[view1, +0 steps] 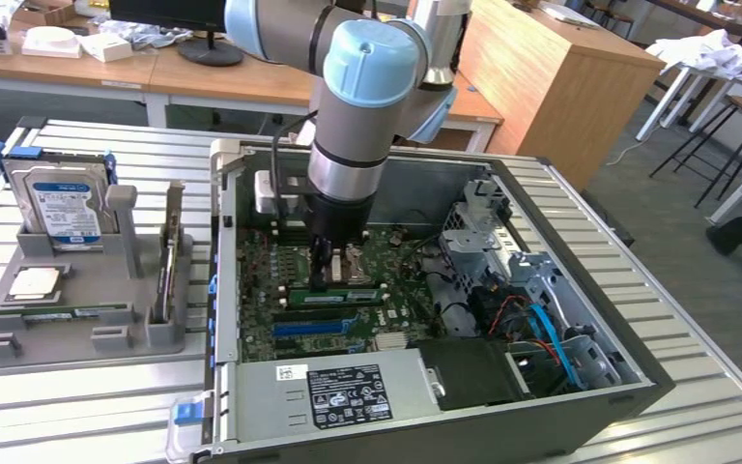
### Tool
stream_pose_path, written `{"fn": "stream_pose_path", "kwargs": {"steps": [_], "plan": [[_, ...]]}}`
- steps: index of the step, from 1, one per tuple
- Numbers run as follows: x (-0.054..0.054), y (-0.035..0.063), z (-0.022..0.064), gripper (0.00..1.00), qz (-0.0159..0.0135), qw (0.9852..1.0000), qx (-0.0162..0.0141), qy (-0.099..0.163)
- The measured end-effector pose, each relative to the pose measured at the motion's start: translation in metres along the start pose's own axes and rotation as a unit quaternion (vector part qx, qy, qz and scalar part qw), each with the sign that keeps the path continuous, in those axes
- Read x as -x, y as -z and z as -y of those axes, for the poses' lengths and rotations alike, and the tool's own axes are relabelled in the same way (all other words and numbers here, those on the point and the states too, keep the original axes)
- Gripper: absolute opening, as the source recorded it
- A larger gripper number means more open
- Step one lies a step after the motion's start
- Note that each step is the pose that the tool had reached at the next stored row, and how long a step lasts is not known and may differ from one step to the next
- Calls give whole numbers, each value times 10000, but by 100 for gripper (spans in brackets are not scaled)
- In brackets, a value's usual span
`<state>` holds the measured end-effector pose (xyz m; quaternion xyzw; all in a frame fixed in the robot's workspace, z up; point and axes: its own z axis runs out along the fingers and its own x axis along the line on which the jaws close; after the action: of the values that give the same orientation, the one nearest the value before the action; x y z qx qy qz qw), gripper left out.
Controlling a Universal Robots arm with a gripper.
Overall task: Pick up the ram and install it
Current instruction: 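Press down the ram until it locks into place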
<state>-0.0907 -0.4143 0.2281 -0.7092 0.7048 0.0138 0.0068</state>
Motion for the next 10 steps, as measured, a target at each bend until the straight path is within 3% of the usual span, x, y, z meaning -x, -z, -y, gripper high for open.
{"fn": "stream_pose_path", "kwargs": {"steps": [10], "plan": [[-1,-35,0,10,-1,10000,1,0]]}}
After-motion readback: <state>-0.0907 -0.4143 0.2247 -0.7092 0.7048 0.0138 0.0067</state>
